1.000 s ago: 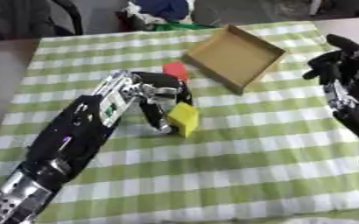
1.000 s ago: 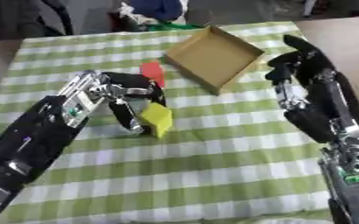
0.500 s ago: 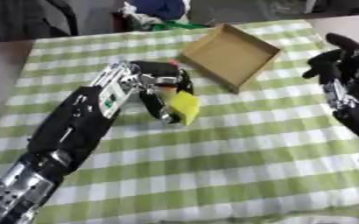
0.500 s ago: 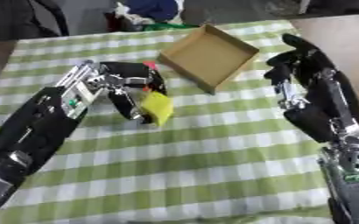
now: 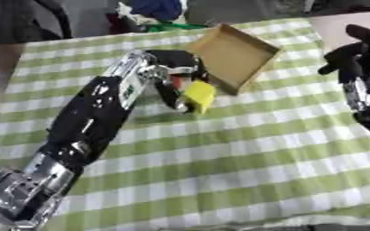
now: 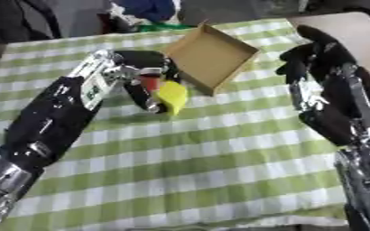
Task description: Pick up objects on the table and place them in the box.
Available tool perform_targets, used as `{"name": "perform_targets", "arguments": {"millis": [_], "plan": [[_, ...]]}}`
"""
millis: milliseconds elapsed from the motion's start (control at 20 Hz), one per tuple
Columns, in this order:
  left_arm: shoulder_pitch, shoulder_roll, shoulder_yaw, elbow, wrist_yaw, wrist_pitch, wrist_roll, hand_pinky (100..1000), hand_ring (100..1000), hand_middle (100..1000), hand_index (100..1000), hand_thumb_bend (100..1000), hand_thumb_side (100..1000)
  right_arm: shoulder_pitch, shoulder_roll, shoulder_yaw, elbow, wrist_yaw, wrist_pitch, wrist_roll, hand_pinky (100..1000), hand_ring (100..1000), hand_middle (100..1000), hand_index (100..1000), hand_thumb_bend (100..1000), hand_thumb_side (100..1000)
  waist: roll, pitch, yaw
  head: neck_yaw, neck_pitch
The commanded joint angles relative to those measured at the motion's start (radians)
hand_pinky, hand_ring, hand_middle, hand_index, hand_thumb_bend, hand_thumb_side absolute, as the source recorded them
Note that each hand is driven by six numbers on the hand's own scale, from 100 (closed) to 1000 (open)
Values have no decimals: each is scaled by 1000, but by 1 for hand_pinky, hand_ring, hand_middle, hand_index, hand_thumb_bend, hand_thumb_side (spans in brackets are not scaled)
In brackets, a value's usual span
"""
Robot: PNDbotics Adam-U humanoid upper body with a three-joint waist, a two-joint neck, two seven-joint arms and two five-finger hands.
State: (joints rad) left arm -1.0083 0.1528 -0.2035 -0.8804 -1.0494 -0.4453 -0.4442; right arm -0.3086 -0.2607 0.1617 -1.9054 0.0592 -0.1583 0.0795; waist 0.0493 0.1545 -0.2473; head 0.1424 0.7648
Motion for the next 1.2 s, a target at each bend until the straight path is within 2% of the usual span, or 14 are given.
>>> {"name": "perform_targets", "arguments": {"millis": [50, 500, 1000, 1200], "plan": [[-42, -18, 45, 26, -64, 26, 83, 749, 690, 554, 698, 363, 183, -17, -18, 5, -28, -10, -1, 10, 817, 593, 626, 914, 100, 489, -4, -11, -12, 15, 5], [-102, -45, 118, 53, -153, 103, 216, 737, 695, 560, 706, 362, 192, -25, -14, 21, -29, -13, 0, 27, 817, 592, 625, 914, 100, 492, 1, -1, -61, 43, -3], [-123, -36, 169, 103, -218, 170, 267, 750, 714, 603, 734, 369, 199, -29, -15, 28, -26, -6, -1, 35, 818, 591, 624, 915, 100, 503, 16, 21, -91, 55, -22], [-122, -33, 175, 109, -233, 175, 277, 760, 732, 665, 783, 380, 204, -28, -15, 28, -25, -4, -1, 34, 817, 591, 624, 915, 100, 512, 20, 28, -96, 52, -25]]}}
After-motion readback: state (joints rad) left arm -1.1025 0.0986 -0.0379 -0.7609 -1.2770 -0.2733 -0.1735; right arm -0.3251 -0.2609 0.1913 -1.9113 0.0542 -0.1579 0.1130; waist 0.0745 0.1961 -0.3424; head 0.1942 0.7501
